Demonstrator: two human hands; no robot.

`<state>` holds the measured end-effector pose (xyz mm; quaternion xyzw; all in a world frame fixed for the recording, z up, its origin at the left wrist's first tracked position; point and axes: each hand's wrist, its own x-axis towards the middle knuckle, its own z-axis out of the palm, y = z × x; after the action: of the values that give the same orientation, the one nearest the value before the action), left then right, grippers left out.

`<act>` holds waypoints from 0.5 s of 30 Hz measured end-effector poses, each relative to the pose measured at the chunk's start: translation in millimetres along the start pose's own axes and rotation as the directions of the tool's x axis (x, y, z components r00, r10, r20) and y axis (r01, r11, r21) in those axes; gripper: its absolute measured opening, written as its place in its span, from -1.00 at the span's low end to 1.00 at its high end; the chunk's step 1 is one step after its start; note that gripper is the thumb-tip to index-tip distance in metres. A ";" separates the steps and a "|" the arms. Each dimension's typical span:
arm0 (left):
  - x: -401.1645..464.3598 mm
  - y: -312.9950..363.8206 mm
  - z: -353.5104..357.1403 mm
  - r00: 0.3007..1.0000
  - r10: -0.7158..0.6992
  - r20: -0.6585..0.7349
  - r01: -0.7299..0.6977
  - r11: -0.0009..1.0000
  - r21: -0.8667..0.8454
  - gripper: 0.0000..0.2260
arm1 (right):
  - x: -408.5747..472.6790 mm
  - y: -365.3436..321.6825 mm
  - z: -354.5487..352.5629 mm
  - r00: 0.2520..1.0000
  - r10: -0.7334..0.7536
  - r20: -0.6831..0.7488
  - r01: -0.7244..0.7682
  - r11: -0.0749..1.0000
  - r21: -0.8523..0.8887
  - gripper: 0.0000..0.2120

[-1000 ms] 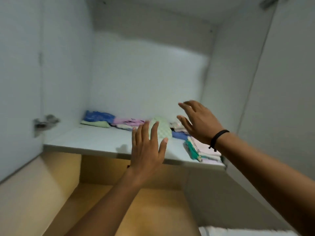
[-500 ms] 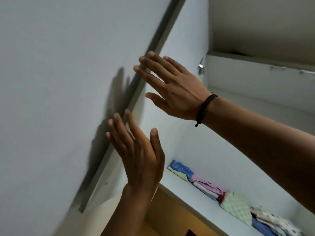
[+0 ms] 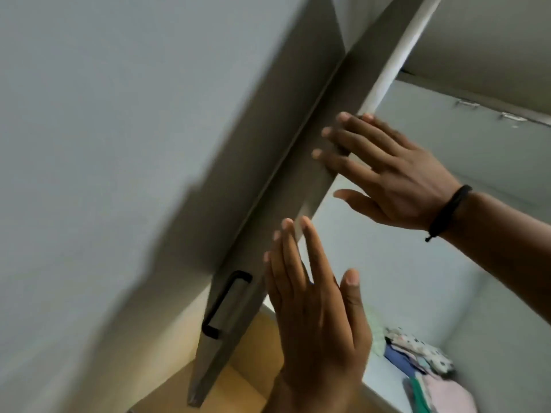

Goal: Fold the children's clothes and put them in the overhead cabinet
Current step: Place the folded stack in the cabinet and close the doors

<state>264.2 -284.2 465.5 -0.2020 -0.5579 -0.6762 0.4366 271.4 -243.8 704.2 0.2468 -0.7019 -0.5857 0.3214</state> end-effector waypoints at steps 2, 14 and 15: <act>-27.3 14.7 24.2 0.998 -0.009 0.059 0.012 0.999 -0.039 -0.40 | -49.3 8.4 3.8 0.998 0.007 0.056 -0.008 1.000 0.015 -0.45; -119.2 21.3 248.6 0.899 -0.094 0.427 0.039 0.990 0.137 -0.30 | -245.8 43.8 118.2 0.824 0.148 0.548 -0.176 0.984 0.000 -0.37; -120.4 17.1 258.2 0.899 -0.089 0.428 0.029 0.989 0.144 -0.31 | -250.0 46.4 127.0 0.818 0.144 0.556 -0.172 0.985 -0.001 -0.37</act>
<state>287.6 0.2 460.2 -0.3004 -0.6911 -0.5883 0.2934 346.7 30.2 695.6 0.0153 -0.7972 -0.5857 0.1455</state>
